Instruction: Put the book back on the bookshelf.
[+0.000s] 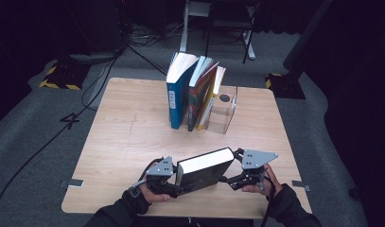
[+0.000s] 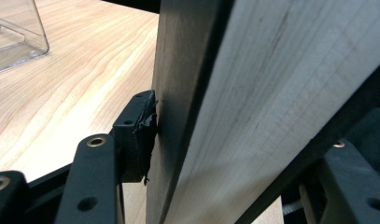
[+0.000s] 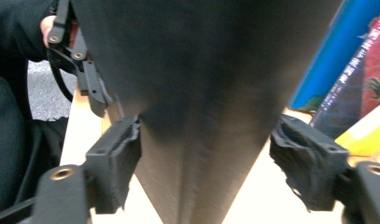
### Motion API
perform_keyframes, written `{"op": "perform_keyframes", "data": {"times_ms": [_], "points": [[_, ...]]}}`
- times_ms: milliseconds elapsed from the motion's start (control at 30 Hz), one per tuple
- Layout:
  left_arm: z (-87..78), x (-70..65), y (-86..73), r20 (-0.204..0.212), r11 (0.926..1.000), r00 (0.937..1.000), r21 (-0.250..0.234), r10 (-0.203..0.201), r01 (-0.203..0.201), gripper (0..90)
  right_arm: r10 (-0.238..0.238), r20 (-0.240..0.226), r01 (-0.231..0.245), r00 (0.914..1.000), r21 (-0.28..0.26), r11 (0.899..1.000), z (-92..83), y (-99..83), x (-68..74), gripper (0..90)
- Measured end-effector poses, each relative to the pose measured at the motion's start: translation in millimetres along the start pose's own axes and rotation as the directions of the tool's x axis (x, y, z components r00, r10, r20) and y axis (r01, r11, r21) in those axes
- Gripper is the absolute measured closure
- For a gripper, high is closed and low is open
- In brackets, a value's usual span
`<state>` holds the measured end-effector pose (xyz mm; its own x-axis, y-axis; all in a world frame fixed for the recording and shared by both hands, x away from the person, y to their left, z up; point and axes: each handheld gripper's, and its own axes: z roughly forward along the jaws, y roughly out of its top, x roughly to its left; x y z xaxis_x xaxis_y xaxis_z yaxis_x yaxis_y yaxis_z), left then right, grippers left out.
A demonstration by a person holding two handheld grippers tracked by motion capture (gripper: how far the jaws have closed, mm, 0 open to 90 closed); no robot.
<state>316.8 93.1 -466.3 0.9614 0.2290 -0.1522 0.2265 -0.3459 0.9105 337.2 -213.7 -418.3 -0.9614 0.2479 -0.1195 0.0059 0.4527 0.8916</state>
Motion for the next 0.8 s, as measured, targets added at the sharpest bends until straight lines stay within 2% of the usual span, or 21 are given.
{"op": "perform_keyframes", "data": {"times_ms": [100,167,200,233,300,467,533,633,733,800], "points": [[-0.7,-0.8,1.2,-0.022,0.9991,0.9992,0.029,0.033,-0.033,44.3,0.001,0.006,-0.001,1.0000,0.009,1.000,1.9,0.9,2.2,31.3],[-2.0,-0.6,2.7,-0.055,0.9961,0.9963,0.062,0.066,-0.063,39.6,0.009,-0.013,-0.009,0.9999,-0.001,1.000,0.2,0.4,0.6,33.1],[-2.0,-0.6,2.7,-0.055,0.9961,0.9963,0.062,0.066,-0.063,37.1,0.008,-0.019,-0.008,0.9998,-0.001,1.000,-0.7,0.3,0.2,33.8],[-3.6,0.4,2.8,-0.070,0.9940,0.9944,0.081,0.079,-0.074,36.7,0.007,-0.020,-0.007,0.9998,-0.001,1.000,-1.1,0.3,0.5,34.4],[-5.9,1.8,2.8,-0.090,0.9933,0.9924,0.087,0.083,-0.075,34.9,0.003,-0.020,-0.003,0.9998,0.004,1.000,-1.8,0.6,0.8,36.3],[-10.8,6.3,1.3,-0.083,0.9916,0.9925,0.100,0.090,-0.081,33.3,-0.007,-0.037,0.007,0.9993,0.013,1.000,-4.9,2.9,2.6,40.6],[-12.1,4.4,1.7,-0.102,0.9867,0.9873,0.120,0.122,-0.109,33.3,-0.013,-0.039,0.013,0.9992,0.016,1.000,-5.3,3.8,3.1,40.5],[-12.4,3.2,-0.8,-0.121,0.9823,0.9830,0.144,0.138,-0.120,33.2,-0.021,-0.046,0.022,0.9987,0.019,1.000,-5.8,7.5,5.9,40.5],[-5.1,3.6,-8.2,-0.138,0.9703,0.9781,0.207,0.156,-0.126,33.6,-0.032,-0.052,0.032,0.9981,0.005,0.999,-6.7,12.0,8.7,40.6],[-3.4,4.3,-10.7,-0.140,0.9708,0.9780,0.206,0.154,-0.123,34.8,-0.026,-0.058,0.025,0.9980,-0.011,1.000,-7.9,16.9,10.6,40.9]]}}
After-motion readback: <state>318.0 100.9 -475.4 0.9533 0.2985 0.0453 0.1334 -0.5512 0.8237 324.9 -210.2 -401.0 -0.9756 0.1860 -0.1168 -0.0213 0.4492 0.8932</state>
